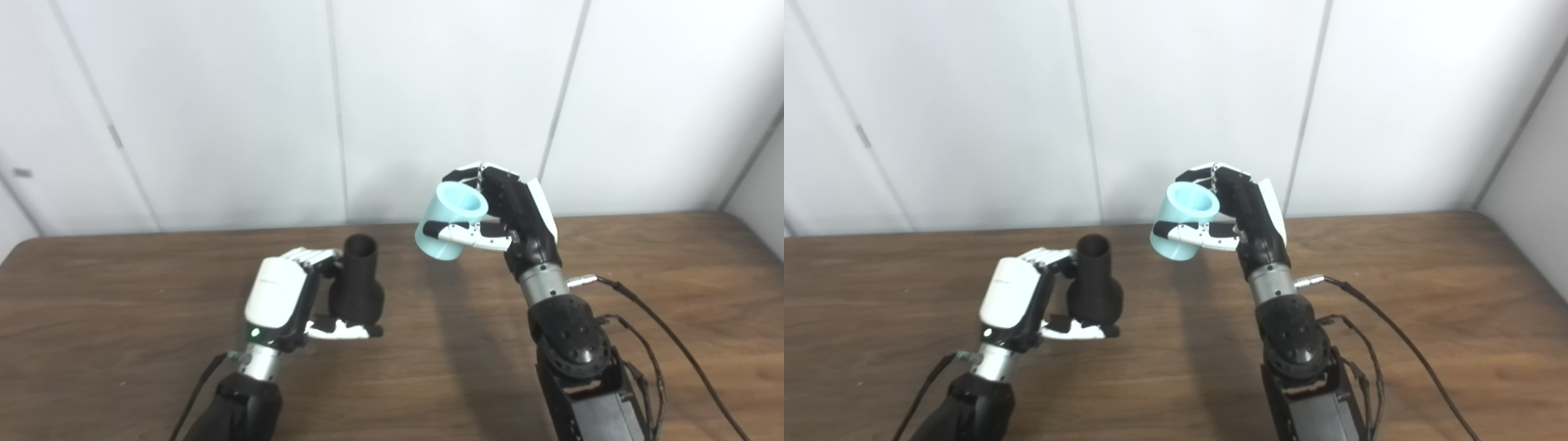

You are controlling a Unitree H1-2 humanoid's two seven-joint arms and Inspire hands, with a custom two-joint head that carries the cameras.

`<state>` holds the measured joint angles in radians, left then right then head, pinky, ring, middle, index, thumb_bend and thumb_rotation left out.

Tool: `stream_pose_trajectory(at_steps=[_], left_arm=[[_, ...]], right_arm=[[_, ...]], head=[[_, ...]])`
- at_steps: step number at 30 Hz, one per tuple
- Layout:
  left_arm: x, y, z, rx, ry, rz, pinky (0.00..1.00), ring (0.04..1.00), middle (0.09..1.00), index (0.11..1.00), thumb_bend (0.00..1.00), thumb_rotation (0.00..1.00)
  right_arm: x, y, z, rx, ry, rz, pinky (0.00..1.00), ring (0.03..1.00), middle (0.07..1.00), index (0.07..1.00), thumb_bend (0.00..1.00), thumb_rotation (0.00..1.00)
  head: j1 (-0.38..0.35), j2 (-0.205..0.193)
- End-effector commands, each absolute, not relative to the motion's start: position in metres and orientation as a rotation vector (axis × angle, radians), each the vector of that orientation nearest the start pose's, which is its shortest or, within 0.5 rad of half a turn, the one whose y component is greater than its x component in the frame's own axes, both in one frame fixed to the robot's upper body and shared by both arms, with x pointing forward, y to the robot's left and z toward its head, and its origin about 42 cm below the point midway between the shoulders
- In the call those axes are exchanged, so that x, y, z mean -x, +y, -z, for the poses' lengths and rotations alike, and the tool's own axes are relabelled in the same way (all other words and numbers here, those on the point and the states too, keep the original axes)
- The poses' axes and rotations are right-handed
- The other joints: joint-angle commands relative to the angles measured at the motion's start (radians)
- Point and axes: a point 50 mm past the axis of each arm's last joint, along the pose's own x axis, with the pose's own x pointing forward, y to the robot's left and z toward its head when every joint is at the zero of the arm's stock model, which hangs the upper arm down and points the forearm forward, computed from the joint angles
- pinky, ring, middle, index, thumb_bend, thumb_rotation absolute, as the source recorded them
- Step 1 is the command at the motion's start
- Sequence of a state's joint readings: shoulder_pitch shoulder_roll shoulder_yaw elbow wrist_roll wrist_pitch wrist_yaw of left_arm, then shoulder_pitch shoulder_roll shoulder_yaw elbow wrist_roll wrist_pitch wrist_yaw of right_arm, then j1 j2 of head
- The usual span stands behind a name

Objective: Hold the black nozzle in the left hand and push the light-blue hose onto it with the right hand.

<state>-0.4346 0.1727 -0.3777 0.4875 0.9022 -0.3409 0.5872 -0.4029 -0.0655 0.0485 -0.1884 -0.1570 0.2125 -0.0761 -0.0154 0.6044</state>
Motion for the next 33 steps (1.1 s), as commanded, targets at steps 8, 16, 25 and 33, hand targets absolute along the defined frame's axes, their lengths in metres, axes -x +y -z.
stream_pose_trajectory(at_steps=[8,16,25,33], left_arm=[[-0.316,0.108,-0.020,-0.878,-0.313,0.253,0.59,0.498,0.445,0.514,0.52,0.00],[-0.321,0.098,-0.016,-0.869,-0.268,0.277,0.59,0.508,0.454,0.507,0.52,0.00],[-0.321,0.094,-0.014,-0.869,-0.272,0.286,0.57,0.504,0.449,0.509,0.52,0.00],[-0.321,0.094,-0.013,-0.876,-0.276,0.288,0.58,0.503,0.449,0.510,0.52,0.00]], right_arm=[[-0.379,-0.168,-0.305,0.210,-0.528,-0.060,0.32,0.421,0.478,0.509,0.52,0.00],[-0.387,-0.161,-0.311,0.201,-0.531,-0.075,0.31,0.413,0.477,0.515,0.52,0.00],[-0.394,-0.152,-0.324,0.200,-0.558,-0.076,0.32,0.417,0.478,0.512,0.52,0.00],[-0.402,-0.144,-0.331,0.149,-0.582,-0.091,0.31,0.415,0.484,0.508,0.52,0.00]], head=[[0.052,0.011],[0.067,0.003],[0.069,0.000],[0.065,-0.004]])
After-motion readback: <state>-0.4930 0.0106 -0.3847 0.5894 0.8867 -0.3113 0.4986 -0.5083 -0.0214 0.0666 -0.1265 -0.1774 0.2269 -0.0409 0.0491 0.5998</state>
